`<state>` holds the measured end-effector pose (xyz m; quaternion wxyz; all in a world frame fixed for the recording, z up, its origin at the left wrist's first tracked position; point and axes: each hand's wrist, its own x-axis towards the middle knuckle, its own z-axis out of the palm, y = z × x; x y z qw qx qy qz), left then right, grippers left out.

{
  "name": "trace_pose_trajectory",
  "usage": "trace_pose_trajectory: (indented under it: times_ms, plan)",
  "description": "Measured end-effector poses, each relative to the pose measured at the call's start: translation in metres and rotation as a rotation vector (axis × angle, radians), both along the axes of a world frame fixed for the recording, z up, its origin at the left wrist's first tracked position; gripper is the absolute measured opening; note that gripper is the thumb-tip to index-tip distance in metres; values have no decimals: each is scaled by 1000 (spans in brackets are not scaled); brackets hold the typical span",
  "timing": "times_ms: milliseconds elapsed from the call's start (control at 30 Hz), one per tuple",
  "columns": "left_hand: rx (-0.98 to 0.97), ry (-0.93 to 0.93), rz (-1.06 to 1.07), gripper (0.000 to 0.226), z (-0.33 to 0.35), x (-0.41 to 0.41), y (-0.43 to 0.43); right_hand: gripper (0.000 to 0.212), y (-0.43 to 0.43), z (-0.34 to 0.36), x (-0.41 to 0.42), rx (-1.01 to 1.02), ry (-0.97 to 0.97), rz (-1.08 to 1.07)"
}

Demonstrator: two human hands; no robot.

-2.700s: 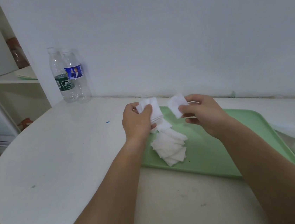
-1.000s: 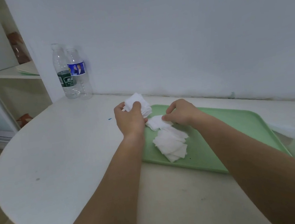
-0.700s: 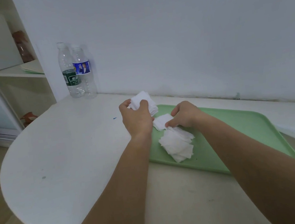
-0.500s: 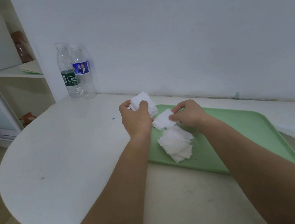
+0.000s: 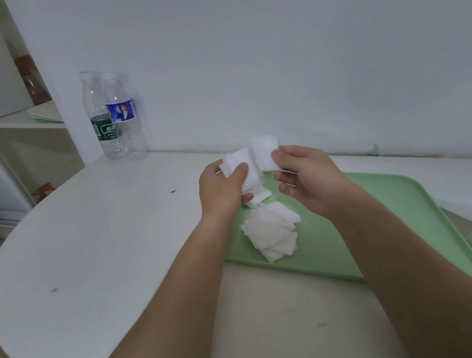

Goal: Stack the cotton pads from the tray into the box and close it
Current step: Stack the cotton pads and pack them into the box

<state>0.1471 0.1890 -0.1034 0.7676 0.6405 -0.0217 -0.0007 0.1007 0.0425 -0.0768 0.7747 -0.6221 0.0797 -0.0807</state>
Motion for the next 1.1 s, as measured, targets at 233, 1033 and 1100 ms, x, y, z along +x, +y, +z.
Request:
trace_pose_trajectory:
  times_ms: [233, 1033, 1100]
  plan:
    - [-13, -50, -180, 12, 6, -9, -4, 16, 2, -1, 0, -218, -36, -51]
    - [-249, 120, 64, 21, 5, 5, 8, 5, -4, -16, 31, -680, 113, -255]
    - [-276, 129, 101, 21, 6, 5, 9, 6, -4, -23, 40, -882, 200, -174]
